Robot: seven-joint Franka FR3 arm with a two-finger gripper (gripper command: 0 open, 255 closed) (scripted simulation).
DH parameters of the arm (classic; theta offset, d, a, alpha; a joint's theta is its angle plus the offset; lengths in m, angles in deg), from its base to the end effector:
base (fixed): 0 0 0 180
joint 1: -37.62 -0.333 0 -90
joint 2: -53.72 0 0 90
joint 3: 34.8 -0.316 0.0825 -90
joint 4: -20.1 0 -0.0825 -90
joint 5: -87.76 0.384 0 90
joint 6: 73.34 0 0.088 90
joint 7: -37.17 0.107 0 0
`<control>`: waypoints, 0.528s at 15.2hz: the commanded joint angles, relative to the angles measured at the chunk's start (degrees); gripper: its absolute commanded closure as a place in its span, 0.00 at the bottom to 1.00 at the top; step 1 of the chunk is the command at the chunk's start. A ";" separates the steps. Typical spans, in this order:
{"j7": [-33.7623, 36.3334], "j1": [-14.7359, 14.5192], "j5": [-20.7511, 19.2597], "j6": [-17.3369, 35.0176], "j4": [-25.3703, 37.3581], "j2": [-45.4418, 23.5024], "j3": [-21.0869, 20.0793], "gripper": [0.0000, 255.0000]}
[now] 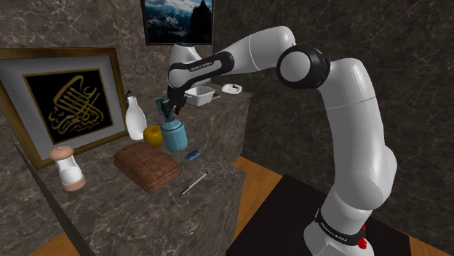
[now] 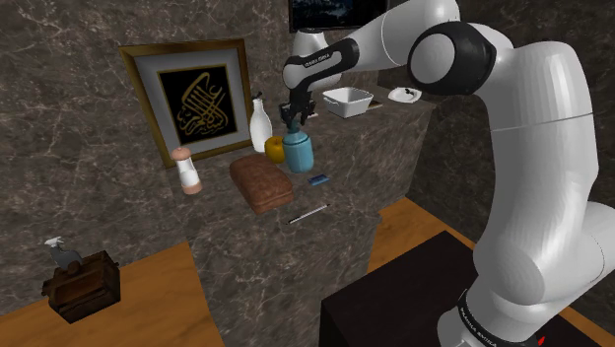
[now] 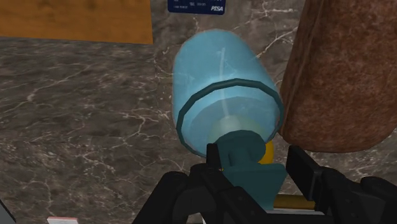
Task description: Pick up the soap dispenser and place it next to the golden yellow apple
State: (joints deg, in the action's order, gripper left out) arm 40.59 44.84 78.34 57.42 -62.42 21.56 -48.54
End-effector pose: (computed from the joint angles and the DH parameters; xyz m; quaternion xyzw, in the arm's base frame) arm 0.7336 0.0447 0.4016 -0.9880 -0.0437 -0.1484 0.0034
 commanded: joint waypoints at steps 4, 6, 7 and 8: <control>-0.01 0.00 0.00 0.00 0.09 0.00 0.00 0.00; 0.00 -0.01 -0.01 0.00 0.10 -0.02 0.00 0.00; 0.00 -0.01 -0.01 0.00 0.10 -0.01 0.00 0.00; 0.00 0.00 0.00 0.02 0.04 0.03 0.00 0.00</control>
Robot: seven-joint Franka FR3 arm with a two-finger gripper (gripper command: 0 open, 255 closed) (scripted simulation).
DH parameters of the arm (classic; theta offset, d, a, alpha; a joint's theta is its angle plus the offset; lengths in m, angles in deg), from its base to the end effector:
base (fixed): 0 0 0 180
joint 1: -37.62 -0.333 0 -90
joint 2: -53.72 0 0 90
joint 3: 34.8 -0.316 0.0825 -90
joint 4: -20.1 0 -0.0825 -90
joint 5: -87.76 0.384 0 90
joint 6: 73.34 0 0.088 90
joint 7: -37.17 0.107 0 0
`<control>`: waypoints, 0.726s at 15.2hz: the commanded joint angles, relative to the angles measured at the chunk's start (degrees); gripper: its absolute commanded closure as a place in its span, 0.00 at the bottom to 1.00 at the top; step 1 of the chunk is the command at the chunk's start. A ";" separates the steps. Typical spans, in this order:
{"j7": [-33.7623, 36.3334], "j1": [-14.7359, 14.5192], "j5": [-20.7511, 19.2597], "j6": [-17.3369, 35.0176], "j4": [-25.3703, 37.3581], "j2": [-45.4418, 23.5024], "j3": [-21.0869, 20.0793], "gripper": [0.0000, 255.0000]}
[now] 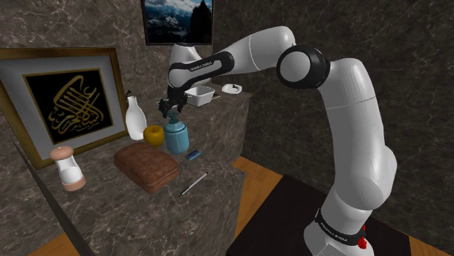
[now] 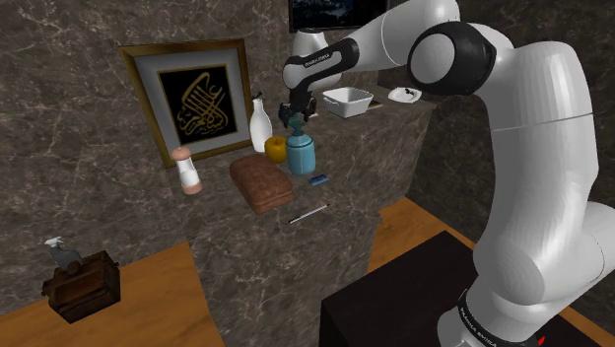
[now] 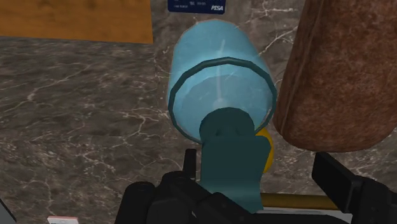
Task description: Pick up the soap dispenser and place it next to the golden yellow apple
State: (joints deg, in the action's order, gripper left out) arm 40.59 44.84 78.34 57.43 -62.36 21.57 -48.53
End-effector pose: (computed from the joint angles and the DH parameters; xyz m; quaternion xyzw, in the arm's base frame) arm 0.7338 0.0446 0.4022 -0.9879 -0.0436 -0.1491 0.0034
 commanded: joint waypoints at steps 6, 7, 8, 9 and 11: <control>-0.61 0.72 1.20 -4.18 -0.56 4.84 -0.70 0.00; -0.61 0.72 1.20 -4.19 -0.56 4.84 -0.70 0.00; -0.61 0.72 1.20 -4.19 -0.56 4.84 -0.70 0.00; -0.61 0.72 1.20 -4.19 -0.56 4.84 -0.70 0.00; -0.61 0.72 1.20 -4.19 -0.56 4.84 -0.70 0.00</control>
State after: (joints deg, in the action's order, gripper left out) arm 39.98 45.56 79.53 53.24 -62.92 26.40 -49.23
